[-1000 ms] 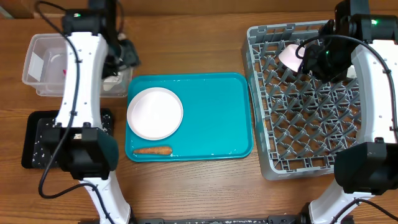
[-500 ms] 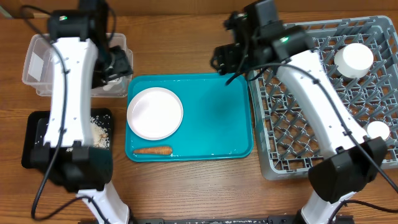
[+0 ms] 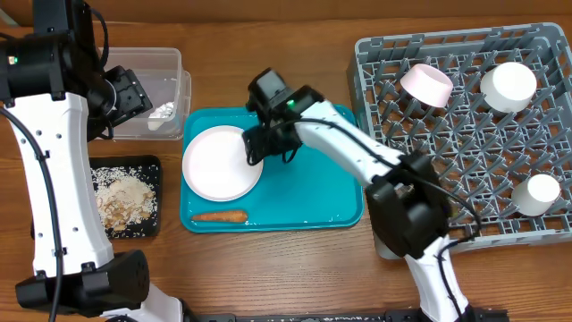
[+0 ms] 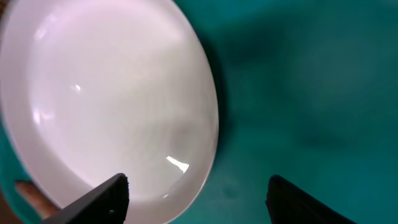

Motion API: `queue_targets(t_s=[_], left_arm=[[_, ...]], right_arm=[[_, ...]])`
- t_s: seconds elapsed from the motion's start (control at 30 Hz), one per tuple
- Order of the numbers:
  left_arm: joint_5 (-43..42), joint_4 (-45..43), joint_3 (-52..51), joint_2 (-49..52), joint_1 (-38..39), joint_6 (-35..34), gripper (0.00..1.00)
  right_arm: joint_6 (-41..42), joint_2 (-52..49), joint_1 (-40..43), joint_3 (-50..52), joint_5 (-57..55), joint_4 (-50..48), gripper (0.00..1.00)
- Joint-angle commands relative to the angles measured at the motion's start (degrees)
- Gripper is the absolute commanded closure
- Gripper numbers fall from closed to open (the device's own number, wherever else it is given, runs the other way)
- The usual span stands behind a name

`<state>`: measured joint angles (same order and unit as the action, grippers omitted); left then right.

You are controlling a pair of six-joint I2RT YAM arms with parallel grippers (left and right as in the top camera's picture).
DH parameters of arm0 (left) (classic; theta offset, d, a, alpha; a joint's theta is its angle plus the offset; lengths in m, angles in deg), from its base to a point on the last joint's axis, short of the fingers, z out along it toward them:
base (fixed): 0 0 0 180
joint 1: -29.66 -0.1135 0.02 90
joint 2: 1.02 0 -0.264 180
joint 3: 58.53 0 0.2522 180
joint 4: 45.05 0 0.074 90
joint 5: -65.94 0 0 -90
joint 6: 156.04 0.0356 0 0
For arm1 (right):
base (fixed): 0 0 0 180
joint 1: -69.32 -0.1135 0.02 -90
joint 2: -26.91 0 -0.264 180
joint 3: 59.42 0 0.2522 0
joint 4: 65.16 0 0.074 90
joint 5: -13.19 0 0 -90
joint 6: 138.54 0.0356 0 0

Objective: Sort waste into correct bins and load items into the dishwasher
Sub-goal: 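Move the right gripper to the pink plate rim and grasp it, then lift the pink plate and stand it upright in the rack's left side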

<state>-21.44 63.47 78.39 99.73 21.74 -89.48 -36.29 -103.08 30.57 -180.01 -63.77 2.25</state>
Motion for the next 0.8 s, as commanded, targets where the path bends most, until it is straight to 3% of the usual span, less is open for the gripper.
queue_targets(t_s=[0.0, 0.07, 0.17, 0.33, 0.6, 0.77], left_arm=[[0.6, 0.1, 0.6, -0.3, 0.0, 0.8, 0.27], [0.6, 0.1, 0.6, -0.3, 0.0, 0.8, 0.26], [0.6, 0.1, 0.6, -0.3, 0.0, 0.8, 0.25], [0.5, 0.1, 0.6, -0.3, 0.0, 0.7, 0.25], [0.5, -0.1, 0.6, -0.3, 0.0, 0.7, 0.25], [0.5, -0.3, 0.6, -0.3, 0.0, 0.7, 0.25]], right_arm=[[1.8, -2.7, -0.8, 0.0, -1.1, 0.5, 0.34], [3.7, -3.8, -0.8, 0.0, -2.9, 1.4, 0.40], [4.5, -4.3, -0.8, 0.0, -5.6, 2.9, 0.68], [5.3, -4.3, 0.2, -0.1, -11.6, 6.1, 0.94], [4.4, -3.4, 10.8, -6.4, -12.1, 16.4, 0.96], [1.2, 4.8, 16.8, -13.1, -16.1, 20.4, 0.96]])
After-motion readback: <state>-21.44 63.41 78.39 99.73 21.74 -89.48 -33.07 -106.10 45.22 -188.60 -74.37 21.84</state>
